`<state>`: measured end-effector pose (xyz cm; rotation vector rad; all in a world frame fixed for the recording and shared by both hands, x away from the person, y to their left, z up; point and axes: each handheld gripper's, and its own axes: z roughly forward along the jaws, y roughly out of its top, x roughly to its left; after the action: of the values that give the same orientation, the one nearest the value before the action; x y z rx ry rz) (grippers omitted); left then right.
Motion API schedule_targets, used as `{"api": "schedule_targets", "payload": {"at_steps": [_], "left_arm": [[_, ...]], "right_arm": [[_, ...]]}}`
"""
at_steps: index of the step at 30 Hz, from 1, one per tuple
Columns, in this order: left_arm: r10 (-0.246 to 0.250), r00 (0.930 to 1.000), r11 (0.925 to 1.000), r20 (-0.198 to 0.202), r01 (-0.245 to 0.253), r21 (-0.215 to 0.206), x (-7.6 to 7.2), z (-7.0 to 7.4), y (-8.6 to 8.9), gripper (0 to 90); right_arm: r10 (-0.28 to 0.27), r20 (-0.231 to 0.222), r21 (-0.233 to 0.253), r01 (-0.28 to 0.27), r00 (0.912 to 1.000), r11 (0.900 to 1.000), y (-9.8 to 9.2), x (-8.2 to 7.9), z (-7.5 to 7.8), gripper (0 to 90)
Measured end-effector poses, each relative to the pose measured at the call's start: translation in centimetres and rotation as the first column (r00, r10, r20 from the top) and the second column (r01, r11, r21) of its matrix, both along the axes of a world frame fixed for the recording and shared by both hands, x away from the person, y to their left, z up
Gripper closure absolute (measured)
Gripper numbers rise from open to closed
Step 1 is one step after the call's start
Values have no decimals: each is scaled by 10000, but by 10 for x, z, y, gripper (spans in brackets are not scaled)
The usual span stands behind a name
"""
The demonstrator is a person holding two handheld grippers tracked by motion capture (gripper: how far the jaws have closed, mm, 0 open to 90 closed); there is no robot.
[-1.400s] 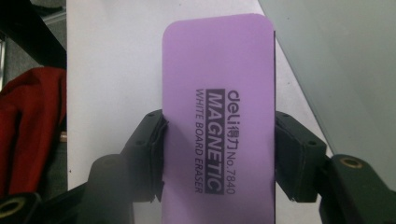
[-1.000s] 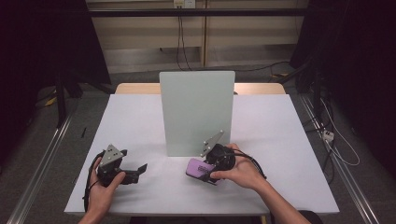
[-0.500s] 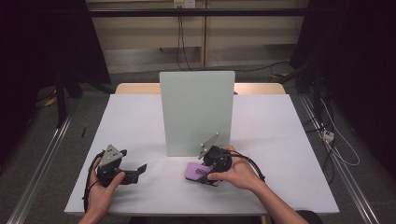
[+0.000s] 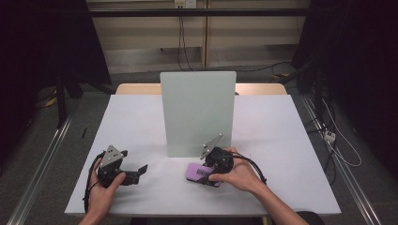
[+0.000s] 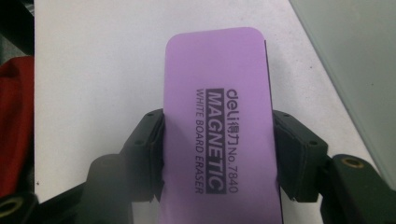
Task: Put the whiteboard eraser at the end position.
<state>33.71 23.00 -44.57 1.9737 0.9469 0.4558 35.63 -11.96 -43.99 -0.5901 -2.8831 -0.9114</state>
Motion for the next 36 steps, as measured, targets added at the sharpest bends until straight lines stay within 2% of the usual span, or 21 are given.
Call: {"api": "schedule_targets", "payload": {"at_steps": [4, 8, 11, 14, 17, 20, 23, 27, 29, 31, 34, 36], "left_arm": [[6, 10000, 10000, 6, -6, 43, 0, 0, 1, 50], [3, 10000, 10000, 0, -3, 9, 0, 0, 0, 50], [-8, 10000, 9999, 14, 7, 104, 1, 0, 1, 50], [17, 10000, 10000, 2, -17, 37, 0, 0, 1, 50], [9, 10000, 10000, -9, -9, 46, 0, 0, 1, 50], [10, 10000, 10000, 20, -10, 43, 1, 1, 1, 50], [71, 10000, 10000, -48, -72, -51, 0, 0, 1, 51], [43, 10000, 10000, -50, -43, -3, 1, 0, 0, 50], [30, 10000, 10000, -40, -30, 1, 1, 0, 0, 51], [34, 10000, 10000, -31, -34, 0, 1, 0, 0, 50], [67, 10000, 10000, -22, -67, -37, 1, 0, 0, 50], [66, 10000, 10000, -13, -66, -19, 0, 0, 0, 50]], "right_arm": [[27, 51, 3, -27, 10000, 10000, 0, 0, 0, 398], [-51, -1, 14, 52, 10000, 10000, 0, 0, -1, 337], [-269, 96, -10, 269, 9996, 9996, 0, -1, 0, 192], [-471, 441, 24, 471, 9979, 9989, -2, -1, 2, 146], [-732, 518, 246, 720, 9960, 9971, -5, 0, 5, 99], [-1035, 405, 555, 1012, 9938, 9933, -8, 1, 7, 85], [-1245, 470, 586, 1217, 9911, 9908, -10, 1, 8, 86], [-1569, 529, 867, 1519, 9862, 9846, -14, 3, 10, 92], [-1641, 438, 949, 1594, 9855, 9826, -16, 2, 11, 90], [-1764, 647, 912, 1702, 9822, 9812, -18, 0, 12, 92], [-2147, 652, 1432, 2038, 9745, 9685, -24, -3, 14, 84], [-2462, 794, 1632, 2311, 9660, 9592, -29, -4, 14, 86]]}}
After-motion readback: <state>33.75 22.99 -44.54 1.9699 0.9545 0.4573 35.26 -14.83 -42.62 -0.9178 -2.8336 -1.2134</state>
